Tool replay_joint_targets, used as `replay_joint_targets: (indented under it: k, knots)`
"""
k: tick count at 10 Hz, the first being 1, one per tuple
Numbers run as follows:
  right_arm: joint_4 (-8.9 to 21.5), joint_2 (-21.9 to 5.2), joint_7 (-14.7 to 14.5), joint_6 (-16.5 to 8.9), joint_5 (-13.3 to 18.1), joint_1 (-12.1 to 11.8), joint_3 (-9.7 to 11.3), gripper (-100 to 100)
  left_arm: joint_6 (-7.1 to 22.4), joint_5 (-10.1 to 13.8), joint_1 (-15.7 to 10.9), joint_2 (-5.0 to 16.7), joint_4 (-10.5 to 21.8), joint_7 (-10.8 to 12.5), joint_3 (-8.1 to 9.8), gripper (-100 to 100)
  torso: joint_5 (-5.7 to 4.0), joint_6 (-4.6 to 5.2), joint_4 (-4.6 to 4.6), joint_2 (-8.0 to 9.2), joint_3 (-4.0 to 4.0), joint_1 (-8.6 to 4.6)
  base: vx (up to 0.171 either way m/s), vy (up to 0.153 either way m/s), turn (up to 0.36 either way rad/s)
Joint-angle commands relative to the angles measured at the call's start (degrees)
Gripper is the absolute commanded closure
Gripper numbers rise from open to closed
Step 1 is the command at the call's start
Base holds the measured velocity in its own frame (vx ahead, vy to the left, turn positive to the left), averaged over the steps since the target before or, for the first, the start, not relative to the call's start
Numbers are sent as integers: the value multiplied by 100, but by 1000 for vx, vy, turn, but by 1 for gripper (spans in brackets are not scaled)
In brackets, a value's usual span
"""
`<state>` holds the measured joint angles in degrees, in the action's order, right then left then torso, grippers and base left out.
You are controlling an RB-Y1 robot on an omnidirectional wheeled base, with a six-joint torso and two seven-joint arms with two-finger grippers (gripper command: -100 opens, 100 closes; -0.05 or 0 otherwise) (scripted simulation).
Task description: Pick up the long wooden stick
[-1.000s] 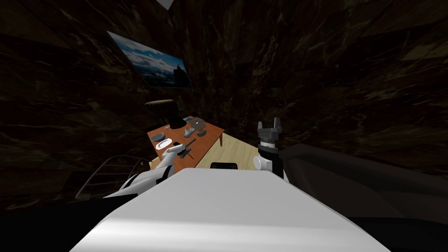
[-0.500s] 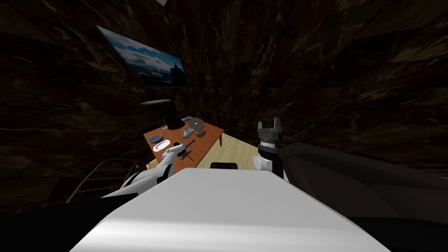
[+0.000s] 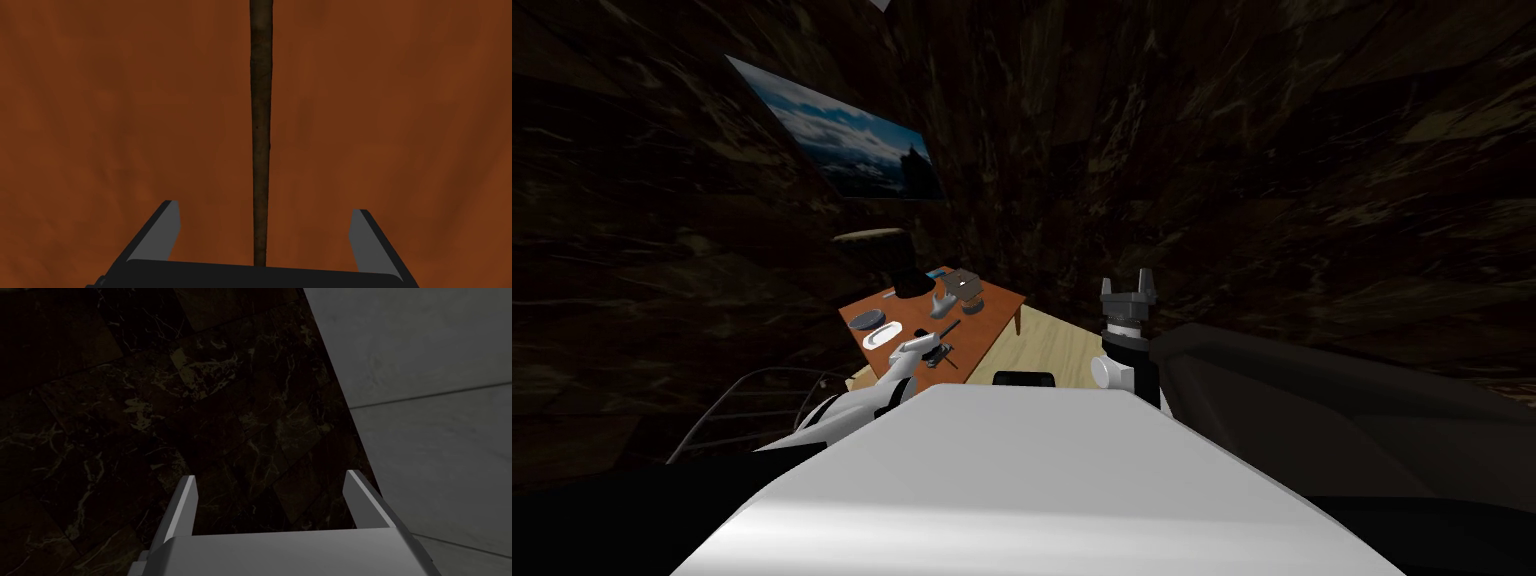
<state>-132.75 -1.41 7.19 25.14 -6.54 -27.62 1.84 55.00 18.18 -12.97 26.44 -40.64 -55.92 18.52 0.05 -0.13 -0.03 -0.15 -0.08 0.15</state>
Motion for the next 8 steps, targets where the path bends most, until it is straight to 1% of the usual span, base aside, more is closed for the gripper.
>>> replay_joint_targets:
  k: [1,5,6,7,8]
  knots:
    - [0,0,0,0,0,0,0,0,0,0,0,0,0,0,0,100,0,0,0,0,0,0,0,6,0]
    - [0,0,0,0,0,0,0,0,1,1,-2,2,-2,2,2,100,-2,0,-1,1,0,-12,0,0,0]
    - [0,0,0,0,0,0,0,0,1,1,-2,2,-2,2,2,0,-2,0,-1,1,0,-12,0,0,0]
    - [0,0,0,0,0,0,0,0,181,37,-68,113,-38,-122,78,100,-2,0,-1,1,0,-11,-8,-60,53]
    - [0,1,0,0,0,0,1,0,309,68,-84,185,-100,-197,129,100,-7,-3,0,4,2,-31,-4,-112,78]
